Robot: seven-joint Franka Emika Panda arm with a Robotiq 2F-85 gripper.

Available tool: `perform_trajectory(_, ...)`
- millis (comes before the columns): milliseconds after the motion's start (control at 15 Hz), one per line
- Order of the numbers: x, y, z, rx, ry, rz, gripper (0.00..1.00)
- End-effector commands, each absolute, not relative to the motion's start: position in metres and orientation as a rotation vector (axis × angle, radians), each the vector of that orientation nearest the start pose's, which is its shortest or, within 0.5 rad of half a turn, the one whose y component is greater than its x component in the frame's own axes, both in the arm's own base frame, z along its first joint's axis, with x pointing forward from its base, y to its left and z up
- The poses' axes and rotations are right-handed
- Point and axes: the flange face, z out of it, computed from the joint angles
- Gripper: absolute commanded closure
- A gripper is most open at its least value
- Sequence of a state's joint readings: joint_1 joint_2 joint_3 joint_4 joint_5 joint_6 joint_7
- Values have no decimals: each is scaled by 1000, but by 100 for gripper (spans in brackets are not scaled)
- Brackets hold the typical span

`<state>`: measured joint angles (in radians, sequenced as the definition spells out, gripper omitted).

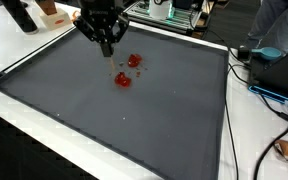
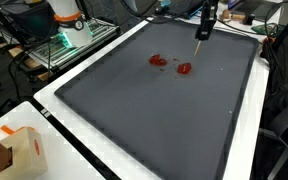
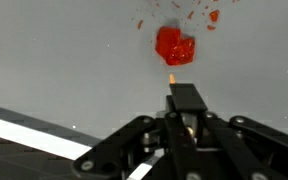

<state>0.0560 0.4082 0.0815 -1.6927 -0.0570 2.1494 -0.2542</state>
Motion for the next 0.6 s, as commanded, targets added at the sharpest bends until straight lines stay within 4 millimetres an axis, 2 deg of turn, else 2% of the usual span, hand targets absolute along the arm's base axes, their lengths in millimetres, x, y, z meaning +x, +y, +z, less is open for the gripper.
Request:
perform_trajectory(0,652,84,396,-3074,-617,-65,97)
perform_trajectory(267,648,84,416,-3060,-580,-27,97)
perform_trajectory(533,646,85,424,-3055,-574,5,97)
